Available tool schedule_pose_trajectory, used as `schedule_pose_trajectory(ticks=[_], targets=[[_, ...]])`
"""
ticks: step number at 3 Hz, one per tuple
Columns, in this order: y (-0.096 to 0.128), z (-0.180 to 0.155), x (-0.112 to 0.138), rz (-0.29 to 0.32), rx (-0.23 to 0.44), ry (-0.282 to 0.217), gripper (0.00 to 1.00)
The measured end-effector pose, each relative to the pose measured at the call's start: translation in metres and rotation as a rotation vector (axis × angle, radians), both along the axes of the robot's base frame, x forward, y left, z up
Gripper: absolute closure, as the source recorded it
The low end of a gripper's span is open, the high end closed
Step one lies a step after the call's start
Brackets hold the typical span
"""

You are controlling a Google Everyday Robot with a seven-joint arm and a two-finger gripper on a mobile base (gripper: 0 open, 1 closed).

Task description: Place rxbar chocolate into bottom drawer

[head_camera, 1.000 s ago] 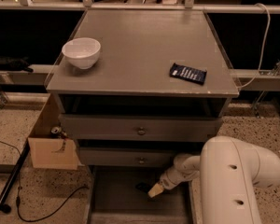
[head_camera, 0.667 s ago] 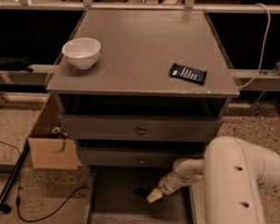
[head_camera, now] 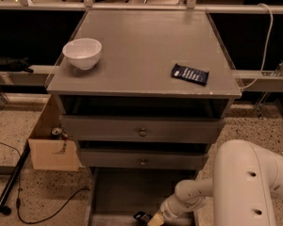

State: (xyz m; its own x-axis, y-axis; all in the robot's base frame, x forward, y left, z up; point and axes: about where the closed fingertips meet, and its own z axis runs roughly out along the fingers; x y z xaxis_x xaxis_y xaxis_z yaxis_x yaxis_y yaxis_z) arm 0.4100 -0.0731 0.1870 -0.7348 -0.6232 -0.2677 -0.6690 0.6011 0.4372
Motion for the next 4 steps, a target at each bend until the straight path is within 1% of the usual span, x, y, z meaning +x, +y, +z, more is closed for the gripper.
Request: schedule_pose_trajectory(ticks=[1, 2, 3, 4], targets=[[0.0, 0.0, 0.0, 0.0, 0.0, 0.0, 1.0], [-0.007, -0.031, -0.005, -0.014, -0.017, 0.052, 1.0], [-0.007, -0.031, -0.005, -0.015, -0.017, 0.052, 0.96], [-0.007, -0.031, -0.005, -0.015, -0.017, 0.052, 0.73]])
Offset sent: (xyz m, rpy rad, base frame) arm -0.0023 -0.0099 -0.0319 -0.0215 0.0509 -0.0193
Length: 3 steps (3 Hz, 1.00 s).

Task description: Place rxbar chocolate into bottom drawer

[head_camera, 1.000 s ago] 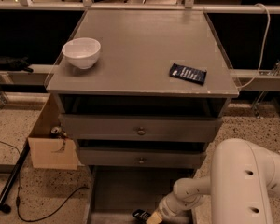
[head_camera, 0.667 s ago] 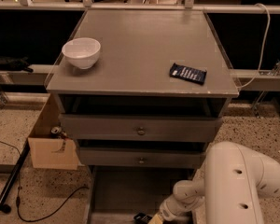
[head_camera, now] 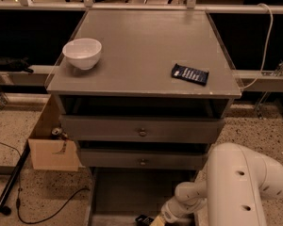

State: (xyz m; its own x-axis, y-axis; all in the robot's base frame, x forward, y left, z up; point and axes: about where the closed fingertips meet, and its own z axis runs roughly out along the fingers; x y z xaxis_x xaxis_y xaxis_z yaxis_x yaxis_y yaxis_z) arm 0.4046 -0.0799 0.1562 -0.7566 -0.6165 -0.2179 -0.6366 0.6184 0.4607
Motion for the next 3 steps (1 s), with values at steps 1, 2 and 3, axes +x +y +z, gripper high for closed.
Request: schedule_pose_trajectory(ticks=[1, 2, 3], targets=[[0.0, 0.0, 0.0, 0.0, 0.0, 0.0, 0.51], [0.0, 0.0, 0.0, 0.0, 0.0, 0.0, 0.26], [0.0, 0.0, 0.0, 0.0, 0.0, 0.0, 0.04]])
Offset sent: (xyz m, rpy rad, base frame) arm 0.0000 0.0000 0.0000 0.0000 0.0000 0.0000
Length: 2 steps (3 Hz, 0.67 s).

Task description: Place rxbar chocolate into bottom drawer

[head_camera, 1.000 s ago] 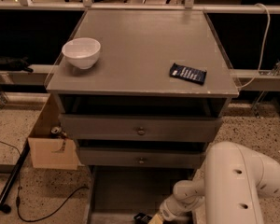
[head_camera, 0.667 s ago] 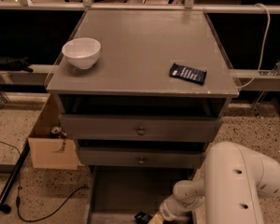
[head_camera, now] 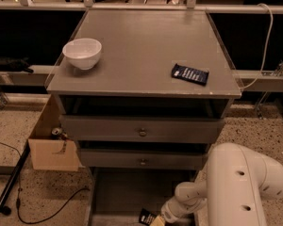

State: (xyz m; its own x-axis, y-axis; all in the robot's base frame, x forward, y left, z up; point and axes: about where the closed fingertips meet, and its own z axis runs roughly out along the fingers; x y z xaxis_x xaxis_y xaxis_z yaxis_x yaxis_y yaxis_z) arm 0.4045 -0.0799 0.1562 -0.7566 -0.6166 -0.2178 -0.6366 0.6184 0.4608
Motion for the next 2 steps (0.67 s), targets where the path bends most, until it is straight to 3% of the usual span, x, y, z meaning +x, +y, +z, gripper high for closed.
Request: schedule_pose_trajectory(ticks=[2], targets=[[0.0001, 0.0, -0.0001, 0.0, 0.0, 0.0, 0.0]])
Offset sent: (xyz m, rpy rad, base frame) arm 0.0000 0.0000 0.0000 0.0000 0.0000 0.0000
